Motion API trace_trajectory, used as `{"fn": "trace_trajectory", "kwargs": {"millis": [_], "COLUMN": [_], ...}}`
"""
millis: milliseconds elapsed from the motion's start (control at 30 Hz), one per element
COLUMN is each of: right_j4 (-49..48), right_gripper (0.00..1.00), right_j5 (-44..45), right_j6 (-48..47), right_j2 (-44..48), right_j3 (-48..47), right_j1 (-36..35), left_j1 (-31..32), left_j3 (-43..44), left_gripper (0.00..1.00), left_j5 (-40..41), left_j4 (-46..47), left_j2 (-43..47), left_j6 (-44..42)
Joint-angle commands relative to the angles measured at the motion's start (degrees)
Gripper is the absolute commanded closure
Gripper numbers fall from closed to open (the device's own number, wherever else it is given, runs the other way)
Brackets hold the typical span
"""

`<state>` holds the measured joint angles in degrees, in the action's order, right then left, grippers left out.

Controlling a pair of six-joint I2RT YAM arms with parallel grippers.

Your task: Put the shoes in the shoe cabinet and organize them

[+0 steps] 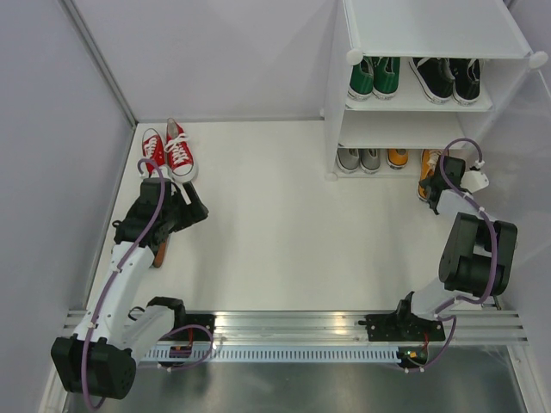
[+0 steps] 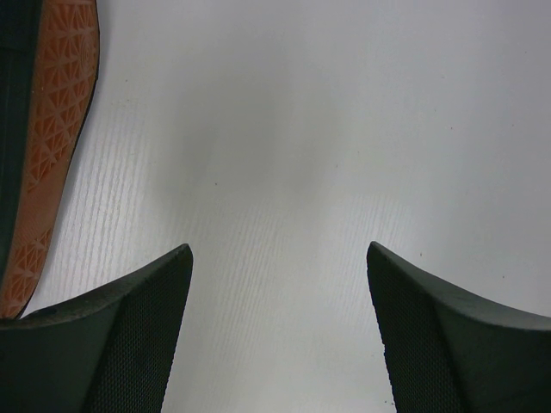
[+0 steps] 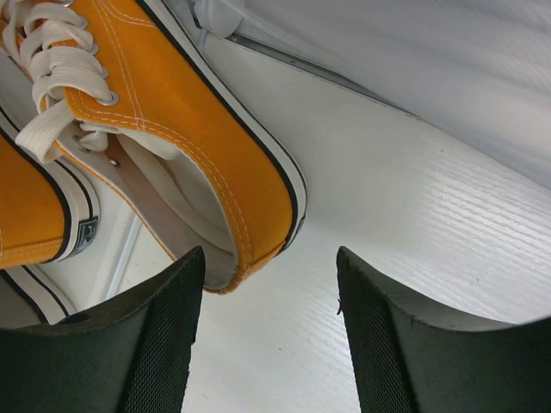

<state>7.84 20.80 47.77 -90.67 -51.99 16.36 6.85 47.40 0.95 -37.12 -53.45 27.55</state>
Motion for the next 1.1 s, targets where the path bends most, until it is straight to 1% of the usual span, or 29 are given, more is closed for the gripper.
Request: {"fn": "trace_trajectory", "kwargs": {"millis": [0,33,100,133,200,233,267,300,333,433,500,533,667,800,833,900,967,1000,1067], "right_j4": [-1.95,-2.56,-3.35,-3.79,-3.97,-3.88,-3.79,-3.71,-3.62,-2.39,-2.3,-2.47,-3.52,-6.94,-7.3,-12.29,-14.94,-18.35,-21.36], "right_gripper": [0.33,0.37,0.41,0.47,0.56,0.66,0.72,0.77,0.84,0.94,0.96,0.99,0.99,0.99,0.99,0.99,0.99,0.99,0.99], "right_j5": [-0.5,-0.49,-0.49,-0.49,-0.32,-0.23,-0.14,-0.14,-0.4,-0.49,-0.49,-0.76,-2.24,-3.92,-4.27,-4.54,-4.01,-3.23,-1.91], "right_j6": [5.4,5.67,6.46,6.63,6.29,6.11,5.33,4.88,4.44,2.95,2.77,2.77,4.52,9.52,12.15,14.27,18.04,19.19,22.17], "right_j2": [-2.75,-3.19,-4.16,-4.42,-4.86,-4.86,-4.69,-4.51,-4.43,-4.25,-4.33,-4.6,-5.91,-7.32,-7.67,-8.2,-8.82,-8.91,-9.34], "right_j3": [-2.68,-2.59,-2.24,-2.24,-2.59,-2.85,-3.55,-4.0,-4.43,-6.89,-8.65,-9.09,-11.9,-12.0,-11.74,-10.42,-9.02,-8.49,-7.0], "right_j1": [0.34,0.43,0.78,0.95,0.95,0.95,0.95,0.95,0.95,0.95,0.95,0.95,0.95,0.78,0.43,-0.1,-1.24,-1.5,-2.47], "left_j1": [0.09,0.09,0.09,0.09,0.09,0.09,0.09,0.09,0.09,0.09,0.09,0.09,0.09,0.09,0.09,0.09,0.09,0.09,0.09], "left_j3": [-0.29,-0.29,-0.2,-0.29,-0.38,-0.29,-0.29,-0.29,-0.29,-0.29,-0.38,-0.38,-0.38,-0.29,-0.29,-0.38,-0.38,-0.46,-0.46], "left_gripper": [0.15,0.15,0.15,0.15,0.15,0.15,0.15,0.15,0.15,0.15,0.15,0.15,0.15,0.15,0.15,0.15,0.15,0.15,0.15], "left_j5": [-0.33,-0.25,-0.25,-0.25,-0.25,-0.33,-0.25,-0.42,-0.34,-0.34,-0.42,-0.34,-0.34,-0.34,-0.34,-0.25,-0.07,0.1,0.19], "left_j4": [2.14,2.14,2.06,2.06,2.06,2.06,2.14,2.06,2.14,2.06,2.06,2.14,2.06,2.14,2.14,2.14,2.14,2.06,2.06], "left_j2": [0.1,0.1,-0.16,-0.25,-0.42,-0.51,-0.6,-0.69,-0.69,-0.87,-1.04,-1.13,-1.3,-1.57,-1.66,-1.74,-1.83,-1.92,-2.09], "left_j6": [-1.8,-1.89,-1.89,-1.8,-1.8,-1.89,-1.8,-1.8,-1.89,-1.8,-1.89,-1.8,-1.89,-1.89,-1.89,-1.89,-1.89,-1.89,-1.89]}}
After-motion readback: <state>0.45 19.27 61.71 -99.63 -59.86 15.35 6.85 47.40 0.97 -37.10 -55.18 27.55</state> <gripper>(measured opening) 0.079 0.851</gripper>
